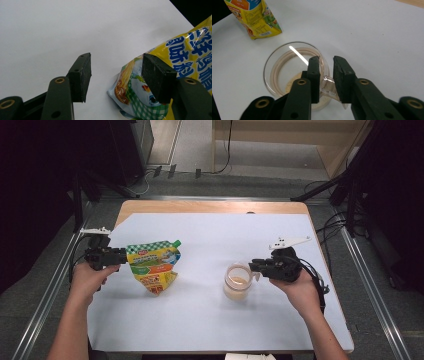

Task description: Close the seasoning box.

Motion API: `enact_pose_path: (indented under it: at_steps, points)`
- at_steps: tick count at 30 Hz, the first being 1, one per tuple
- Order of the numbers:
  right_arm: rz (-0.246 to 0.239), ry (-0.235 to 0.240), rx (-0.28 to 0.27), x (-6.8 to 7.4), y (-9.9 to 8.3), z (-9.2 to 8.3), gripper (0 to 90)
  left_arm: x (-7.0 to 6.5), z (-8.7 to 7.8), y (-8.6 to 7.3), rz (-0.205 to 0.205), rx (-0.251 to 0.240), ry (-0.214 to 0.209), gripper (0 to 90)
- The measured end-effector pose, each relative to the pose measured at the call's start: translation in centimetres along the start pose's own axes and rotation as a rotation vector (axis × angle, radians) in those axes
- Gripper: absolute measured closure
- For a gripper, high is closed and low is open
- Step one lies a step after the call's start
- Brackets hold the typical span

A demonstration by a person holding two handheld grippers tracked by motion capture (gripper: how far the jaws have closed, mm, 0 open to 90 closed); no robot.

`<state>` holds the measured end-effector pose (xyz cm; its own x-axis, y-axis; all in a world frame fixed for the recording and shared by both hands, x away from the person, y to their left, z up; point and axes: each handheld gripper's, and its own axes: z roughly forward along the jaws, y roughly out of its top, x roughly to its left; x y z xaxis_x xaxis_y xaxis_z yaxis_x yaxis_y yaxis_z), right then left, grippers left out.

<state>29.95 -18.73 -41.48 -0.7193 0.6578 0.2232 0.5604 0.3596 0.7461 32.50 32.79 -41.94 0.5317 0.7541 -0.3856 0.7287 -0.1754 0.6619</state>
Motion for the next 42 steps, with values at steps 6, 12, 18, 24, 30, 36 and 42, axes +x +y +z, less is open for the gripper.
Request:
enact_pose_path:
  at_steps: [6, 12, 18, 24, 30, 36, 42]
  points:
    - [0.012, -0.016, -0.024, -0.7, -0.2, -0.3, 64.2, 0.1, 0.0, 0.0, -0.003, 0.0, 0.001, 41.9]
    - [0.034, -0.024, -0.045, -1.8, -0.6, -0.7, 54.5, 0.1, 0.1, -0.1, -0.005, 0.002, 0.001, 41.5]
    - [0.042, -0.029, -0.053, -2.8, -1.2, -0.7, 47.3, 0.2, 0.1, -0.2, -0.012, 0.001, 0.0, 41.1]
    - [0.053, -0.04, -0.056, -3.8, -1.8, -0.7, 43.5, 0.3, 0.1, -0.2, -0.013, 0.002, -0.001, 41.0]
    - [0.073, -0.059, -0.085, -4.8, -2.6, -0.8, 38.3, 0.4, 0.1, -0.3, -0.015, 0.005, 0.002, 41.0]
    - [0.068, -0.109, -0.087, -5.8, -3.6, -0.6, 33.6, 0.4, 0.1, -0.3, -0.018, 0.006, 0.004, 41.0]
    - [0.085, -0.141, -0.089, -6.9, -4.5, -0.4, 31.1, 0.5, 0.1, -0.4, -0.019, 0.006, 0.006, 40.9]
